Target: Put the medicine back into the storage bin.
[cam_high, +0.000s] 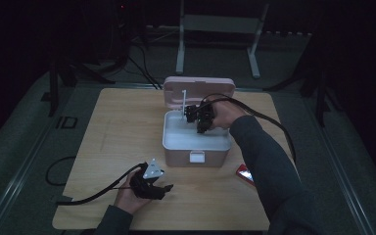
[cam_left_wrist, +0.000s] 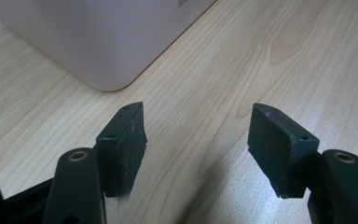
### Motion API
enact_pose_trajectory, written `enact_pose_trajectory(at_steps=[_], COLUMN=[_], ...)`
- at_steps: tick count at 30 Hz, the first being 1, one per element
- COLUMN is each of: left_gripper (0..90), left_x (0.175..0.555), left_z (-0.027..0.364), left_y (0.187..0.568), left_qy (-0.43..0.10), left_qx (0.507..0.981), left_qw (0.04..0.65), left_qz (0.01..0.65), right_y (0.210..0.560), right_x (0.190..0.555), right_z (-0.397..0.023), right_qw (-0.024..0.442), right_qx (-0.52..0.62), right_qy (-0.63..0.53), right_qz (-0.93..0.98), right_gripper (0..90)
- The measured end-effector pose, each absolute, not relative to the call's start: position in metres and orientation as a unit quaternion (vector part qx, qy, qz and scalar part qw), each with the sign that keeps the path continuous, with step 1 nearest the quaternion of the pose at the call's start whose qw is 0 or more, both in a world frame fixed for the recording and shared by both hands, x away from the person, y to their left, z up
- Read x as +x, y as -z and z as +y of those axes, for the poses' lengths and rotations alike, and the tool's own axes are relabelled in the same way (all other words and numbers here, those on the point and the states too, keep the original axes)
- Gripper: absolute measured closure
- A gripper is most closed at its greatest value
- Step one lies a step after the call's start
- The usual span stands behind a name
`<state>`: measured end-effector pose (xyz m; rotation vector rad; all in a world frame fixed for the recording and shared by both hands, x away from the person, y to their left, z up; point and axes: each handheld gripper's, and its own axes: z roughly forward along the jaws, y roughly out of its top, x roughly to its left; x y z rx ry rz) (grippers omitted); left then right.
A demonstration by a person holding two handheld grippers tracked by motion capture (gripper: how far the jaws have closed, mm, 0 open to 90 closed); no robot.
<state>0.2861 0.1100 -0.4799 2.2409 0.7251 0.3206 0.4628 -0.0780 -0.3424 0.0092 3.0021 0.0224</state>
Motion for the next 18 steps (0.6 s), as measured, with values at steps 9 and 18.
enact_pose_trajectory(at_steps=[9,18], left_gripper=[36.6,36.6], left_x=[0.286,0.286], left_z=[0.109,0.109], left_y=[0.481,0.482], left_qy=[-0.124,-0.123], left_qx=[0.875,0.876], left_qw=[0.374,0.371], left_qz=[0.282,0.281], right_y=[0.353,0.353], right_x=[0.469,0.471], right_z=[-0.073,-0.073], right_qw=[0.052,0.04], right_qx=[0.008,0.002], right_qy=[0.011,0.013], right_qz=[0.999,0.999], right_gripper=[85.8,88.4])
